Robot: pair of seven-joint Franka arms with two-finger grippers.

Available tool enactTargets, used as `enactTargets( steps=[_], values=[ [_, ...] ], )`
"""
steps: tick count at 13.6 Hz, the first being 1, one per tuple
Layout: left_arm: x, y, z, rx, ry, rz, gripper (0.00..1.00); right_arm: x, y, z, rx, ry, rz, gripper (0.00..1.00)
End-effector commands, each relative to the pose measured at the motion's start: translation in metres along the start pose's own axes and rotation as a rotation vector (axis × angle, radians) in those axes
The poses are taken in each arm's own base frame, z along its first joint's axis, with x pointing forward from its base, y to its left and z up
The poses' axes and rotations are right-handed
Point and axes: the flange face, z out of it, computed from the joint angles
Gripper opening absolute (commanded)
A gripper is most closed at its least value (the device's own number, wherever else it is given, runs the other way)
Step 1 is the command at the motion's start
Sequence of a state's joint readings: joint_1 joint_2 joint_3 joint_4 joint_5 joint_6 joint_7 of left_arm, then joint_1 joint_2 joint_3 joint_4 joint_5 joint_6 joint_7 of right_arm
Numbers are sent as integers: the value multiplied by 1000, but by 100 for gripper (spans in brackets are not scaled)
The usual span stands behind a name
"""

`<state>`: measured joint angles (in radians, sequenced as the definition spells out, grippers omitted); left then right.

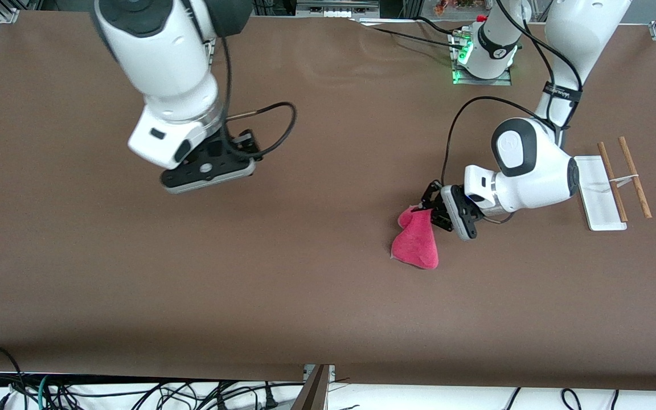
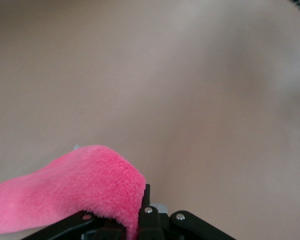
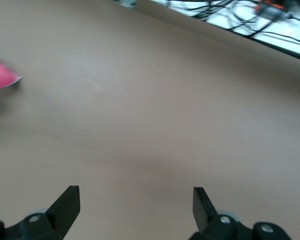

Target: Pass towel and hang on rack

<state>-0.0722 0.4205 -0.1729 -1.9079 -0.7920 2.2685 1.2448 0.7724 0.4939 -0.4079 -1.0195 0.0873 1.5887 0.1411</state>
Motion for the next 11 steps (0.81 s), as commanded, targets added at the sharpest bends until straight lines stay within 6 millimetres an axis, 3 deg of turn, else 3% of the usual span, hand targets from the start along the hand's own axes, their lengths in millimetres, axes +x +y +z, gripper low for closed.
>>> enactTargets(
  steps=[1, 4, 8, 11],
  values=[
    [-22, -26, -23, 15, -118, -71, 0, 2, 34, -2, -21, -9, 4, 100],
    [-36, -49, -66, 13, -222, -108, 0, 8, 74, 7, -29, -21, 1, 100],
    [-44, -67, -133, 17, -327, -161, 0, 8, 164, 22, -25, -56, 80, 100],
    [-70, -82, -170, 29, -385, -217, 0, -15, 230, 16, 24, -78, 74, 100]
  ],
)
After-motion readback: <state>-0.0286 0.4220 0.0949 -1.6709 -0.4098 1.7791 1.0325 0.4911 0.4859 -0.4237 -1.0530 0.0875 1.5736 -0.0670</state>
